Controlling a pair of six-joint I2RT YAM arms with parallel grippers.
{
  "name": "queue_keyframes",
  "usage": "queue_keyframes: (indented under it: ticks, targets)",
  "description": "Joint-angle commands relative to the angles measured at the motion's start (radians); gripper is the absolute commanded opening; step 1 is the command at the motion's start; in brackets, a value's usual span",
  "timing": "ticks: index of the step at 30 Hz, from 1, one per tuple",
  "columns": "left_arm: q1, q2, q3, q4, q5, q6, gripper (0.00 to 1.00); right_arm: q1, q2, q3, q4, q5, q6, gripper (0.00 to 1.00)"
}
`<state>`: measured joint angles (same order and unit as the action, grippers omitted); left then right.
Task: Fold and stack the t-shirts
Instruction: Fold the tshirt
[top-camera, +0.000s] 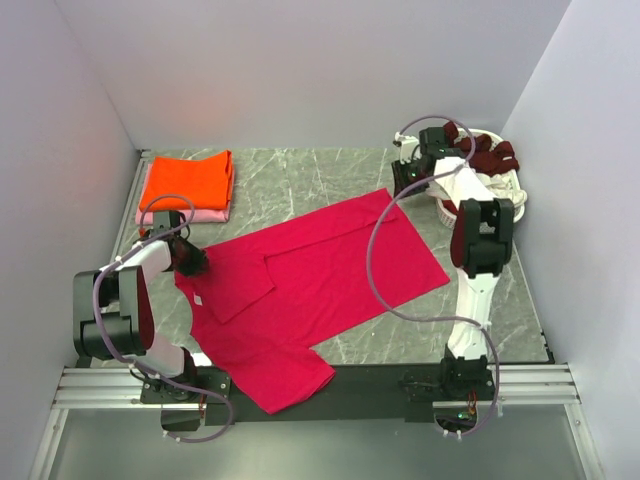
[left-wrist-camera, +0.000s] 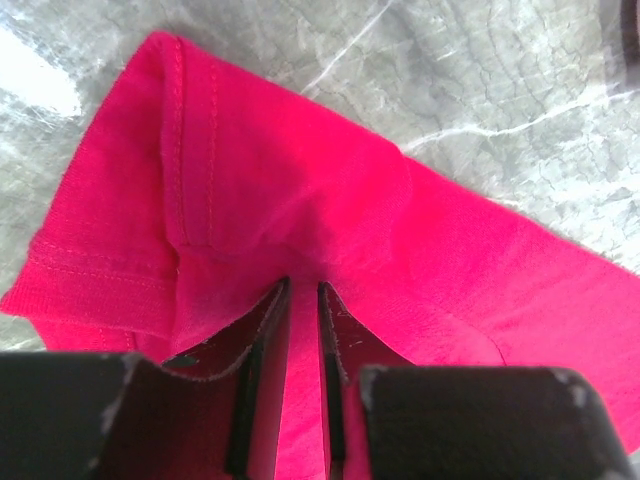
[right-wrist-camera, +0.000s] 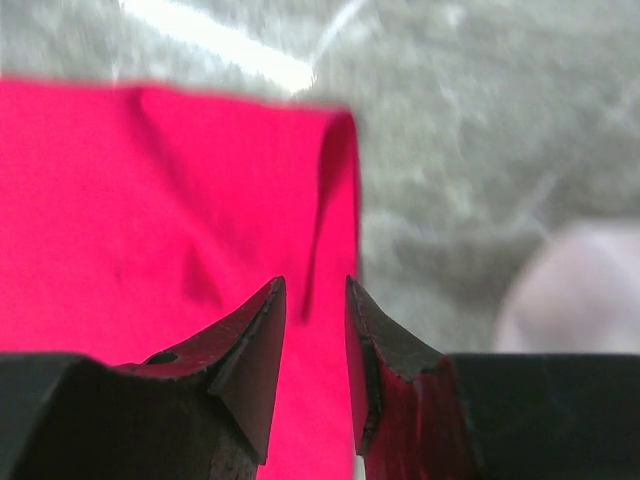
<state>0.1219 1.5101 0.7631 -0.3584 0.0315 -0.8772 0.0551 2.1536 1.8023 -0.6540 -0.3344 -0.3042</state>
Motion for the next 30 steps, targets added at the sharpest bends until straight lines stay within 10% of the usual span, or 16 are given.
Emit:
queue_keyframes:
  ticks: [1, 30]
  targets:
    - [-0.002, 0.03, -0.005, -0.016, 0.034, 0.024, 0.23, 0.022, 0.083, 0.121, -0.035, -0.057, 0.1, 0.38]
    - [-0.002, 0.019, 0.001, 0.001, 0.085, 0.053, 0.22, 0.043, 0.282, 0.325, -0.087, -0.029, 0.206, 0.39]
